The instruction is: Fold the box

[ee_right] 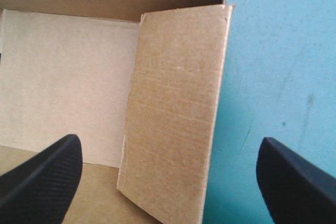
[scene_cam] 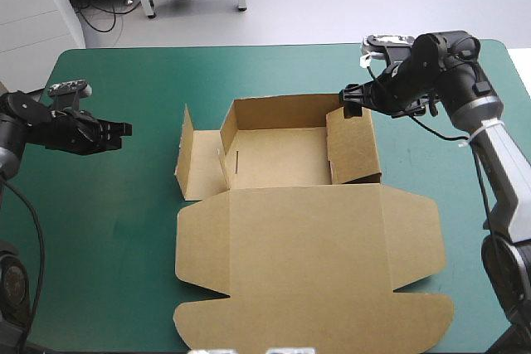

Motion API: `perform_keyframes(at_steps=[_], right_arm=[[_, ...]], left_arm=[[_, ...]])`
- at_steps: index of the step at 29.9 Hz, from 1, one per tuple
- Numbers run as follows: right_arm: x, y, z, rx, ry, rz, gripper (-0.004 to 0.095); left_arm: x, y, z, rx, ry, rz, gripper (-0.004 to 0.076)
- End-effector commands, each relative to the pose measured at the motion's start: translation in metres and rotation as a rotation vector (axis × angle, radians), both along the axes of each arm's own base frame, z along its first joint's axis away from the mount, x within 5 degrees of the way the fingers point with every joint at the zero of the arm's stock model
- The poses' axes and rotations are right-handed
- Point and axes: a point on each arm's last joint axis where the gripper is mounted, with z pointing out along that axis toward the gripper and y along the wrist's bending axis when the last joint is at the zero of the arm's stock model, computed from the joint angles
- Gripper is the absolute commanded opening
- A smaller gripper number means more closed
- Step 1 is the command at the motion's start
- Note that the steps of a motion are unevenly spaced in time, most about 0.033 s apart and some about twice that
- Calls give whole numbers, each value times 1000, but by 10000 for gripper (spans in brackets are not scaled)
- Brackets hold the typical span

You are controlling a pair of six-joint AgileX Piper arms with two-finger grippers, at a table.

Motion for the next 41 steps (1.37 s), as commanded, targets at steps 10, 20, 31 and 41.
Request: perform_keyframes(at_steps=[10,20,31,41], right_arm=[[19,-3,-41,-118,93,-21,829],[27,6,-71,-72,191,2,823],[26,6,-78,-78,214,2,615],[25,6,-78,-93,202,65,-8]], left_arm=[[-4,-6,24,-63,-87,37,-32],[-4,-5,24,-61,-87,37,-32],[-4,-5,24,-61,-87,37,-32],[-5,-3,23,-30,-77,32,-32]])
